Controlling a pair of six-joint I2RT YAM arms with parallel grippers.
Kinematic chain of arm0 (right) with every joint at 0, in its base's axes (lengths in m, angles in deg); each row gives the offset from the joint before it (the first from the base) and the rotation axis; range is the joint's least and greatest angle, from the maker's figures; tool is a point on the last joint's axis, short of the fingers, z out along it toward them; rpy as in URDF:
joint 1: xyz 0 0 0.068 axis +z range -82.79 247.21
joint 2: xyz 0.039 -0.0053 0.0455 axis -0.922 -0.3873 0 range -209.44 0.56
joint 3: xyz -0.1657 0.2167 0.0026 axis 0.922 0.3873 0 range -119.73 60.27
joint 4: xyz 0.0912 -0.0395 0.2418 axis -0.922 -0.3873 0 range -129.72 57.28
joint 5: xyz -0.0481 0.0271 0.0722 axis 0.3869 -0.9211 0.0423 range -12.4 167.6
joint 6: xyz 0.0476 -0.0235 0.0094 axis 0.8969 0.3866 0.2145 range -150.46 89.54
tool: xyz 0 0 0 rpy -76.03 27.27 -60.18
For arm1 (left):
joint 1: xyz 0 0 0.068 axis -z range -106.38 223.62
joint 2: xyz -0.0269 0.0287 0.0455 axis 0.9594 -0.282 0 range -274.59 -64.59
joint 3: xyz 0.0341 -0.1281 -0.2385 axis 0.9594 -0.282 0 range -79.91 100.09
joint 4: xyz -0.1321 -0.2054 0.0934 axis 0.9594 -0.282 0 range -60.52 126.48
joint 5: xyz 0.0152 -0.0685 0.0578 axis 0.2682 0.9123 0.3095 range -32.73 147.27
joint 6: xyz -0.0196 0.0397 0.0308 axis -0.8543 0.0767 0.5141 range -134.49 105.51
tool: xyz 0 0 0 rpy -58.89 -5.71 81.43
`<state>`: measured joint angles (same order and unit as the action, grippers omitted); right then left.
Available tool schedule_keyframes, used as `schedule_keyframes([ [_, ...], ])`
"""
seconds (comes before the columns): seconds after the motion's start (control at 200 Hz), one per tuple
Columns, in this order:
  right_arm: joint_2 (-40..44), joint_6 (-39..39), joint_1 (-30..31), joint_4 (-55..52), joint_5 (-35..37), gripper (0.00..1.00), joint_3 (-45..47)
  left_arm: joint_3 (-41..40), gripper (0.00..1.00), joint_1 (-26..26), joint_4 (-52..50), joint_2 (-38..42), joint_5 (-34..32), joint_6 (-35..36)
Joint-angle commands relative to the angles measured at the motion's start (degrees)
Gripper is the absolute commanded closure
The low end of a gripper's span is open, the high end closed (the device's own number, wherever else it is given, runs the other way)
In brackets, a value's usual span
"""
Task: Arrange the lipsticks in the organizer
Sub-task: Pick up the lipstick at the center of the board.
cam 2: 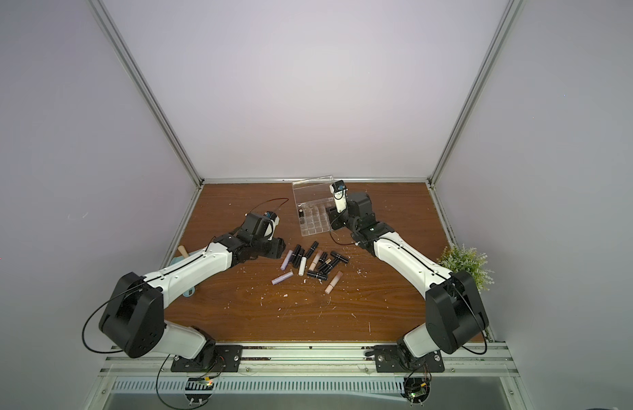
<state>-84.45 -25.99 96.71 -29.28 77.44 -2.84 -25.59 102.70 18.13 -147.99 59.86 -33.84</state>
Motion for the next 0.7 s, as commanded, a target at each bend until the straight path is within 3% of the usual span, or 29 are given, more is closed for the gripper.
schedule_keyframes([
  [0.0, 2.74, 1.50, -0.23, 0.26, -2.11, 0.52, 0.55, -0.45, 0.40, 1.64, -5.53, 1.17, -2.12, -2.25],
  [0.695, 2.88, 1.59, -1.05, -0.84, -3.52, 0.52, -0.08, 2.16, 0.45, 6.13, -7.79, -9.30, -5.99, -4.99],
])
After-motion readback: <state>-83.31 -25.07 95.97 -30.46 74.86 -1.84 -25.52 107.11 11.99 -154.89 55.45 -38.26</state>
